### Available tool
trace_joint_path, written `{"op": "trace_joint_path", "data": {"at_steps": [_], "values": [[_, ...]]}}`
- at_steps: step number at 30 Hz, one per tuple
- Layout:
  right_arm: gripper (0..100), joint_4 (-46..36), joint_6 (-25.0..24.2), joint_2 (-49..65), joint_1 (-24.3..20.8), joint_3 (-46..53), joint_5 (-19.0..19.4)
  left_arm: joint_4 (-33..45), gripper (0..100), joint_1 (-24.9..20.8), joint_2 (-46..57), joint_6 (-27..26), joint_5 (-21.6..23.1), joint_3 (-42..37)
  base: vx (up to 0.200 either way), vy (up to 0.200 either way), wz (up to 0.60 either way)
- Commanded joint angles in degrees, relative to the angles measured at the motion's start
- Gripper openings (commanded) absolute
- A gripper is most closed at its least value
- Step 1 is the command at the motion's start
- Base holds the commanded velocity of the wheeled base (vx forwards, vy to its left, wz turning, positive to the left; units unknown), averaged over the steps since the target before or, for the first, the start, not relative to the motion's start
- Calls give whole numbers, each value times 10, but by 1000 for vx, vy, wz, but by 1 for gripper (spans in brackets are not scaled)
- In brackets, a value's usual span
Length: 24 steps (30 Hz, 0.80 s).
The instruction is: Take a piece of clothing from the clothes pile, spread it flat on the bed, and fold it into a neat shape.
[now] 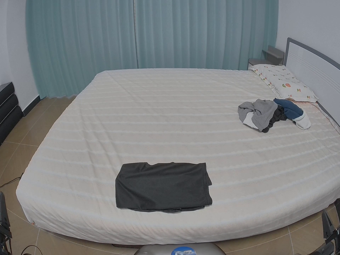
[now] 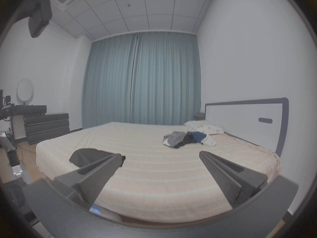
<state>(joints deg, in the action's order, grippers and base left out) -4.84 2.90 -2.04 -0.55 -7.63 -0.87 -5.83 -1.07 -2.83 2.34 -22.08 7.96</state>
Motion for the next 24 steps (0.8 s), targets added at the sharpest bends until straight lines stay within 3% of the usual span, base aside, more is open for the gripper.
{"op": "trace_joint_path", "data": {"at_steps": [1,8,9,14,20,24], "values": [[100,62,14,20,6,75,25,-60,100,7,28,-24,20,-80,0,0,0],[100,49,10,20,6,76,25,-11,100,7,28,-21,39,-80,0,0,0],[100,49,-4,20,6,76,22,25,100,7,28,-18,56,-80,0,0,0],[100,48,-19,20,6,76,18,23,100,6,28,-24,102,-80,0,0,0],[100,48,-18,20,6,76,17,34,100,7,28,-18,213,-80,0,0,0],[100,48,-18,20,6,76,17,61,100,7,28,-23,217,-80,0,0,0]]}}
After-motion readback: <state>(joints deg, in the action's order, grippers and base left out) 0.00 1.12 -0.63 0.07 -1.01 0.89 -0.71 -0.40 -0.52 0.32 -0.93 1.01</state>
